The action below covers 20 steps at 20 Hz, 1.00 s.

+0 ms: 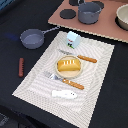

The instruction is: Interact with the objects in diverse but meaningful ways.

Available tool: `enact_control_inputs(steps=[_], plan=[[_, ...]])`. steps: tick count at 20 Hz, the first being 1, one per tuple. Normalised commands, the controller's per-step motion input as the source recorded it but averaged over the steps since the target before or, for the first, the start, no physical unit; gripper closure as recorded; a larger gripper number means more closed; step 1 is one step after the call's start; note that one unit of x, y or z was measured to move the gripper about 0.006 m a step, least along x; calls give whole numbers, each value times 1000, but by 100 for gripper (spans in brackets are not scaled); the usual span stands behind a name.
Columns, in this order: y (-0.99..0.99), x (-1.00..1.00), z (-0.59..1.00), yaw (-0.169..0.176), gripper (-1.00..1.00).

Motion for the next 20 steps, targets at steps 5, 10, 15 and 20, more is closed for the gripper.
enact_control_inputs(steps=[5,10,15,20], plan=[[-139,889,-113,0,-100],[-123,704,-207,36,-100],[-88,444,-322,145,-100],[-165,216,-201,212,-100]])
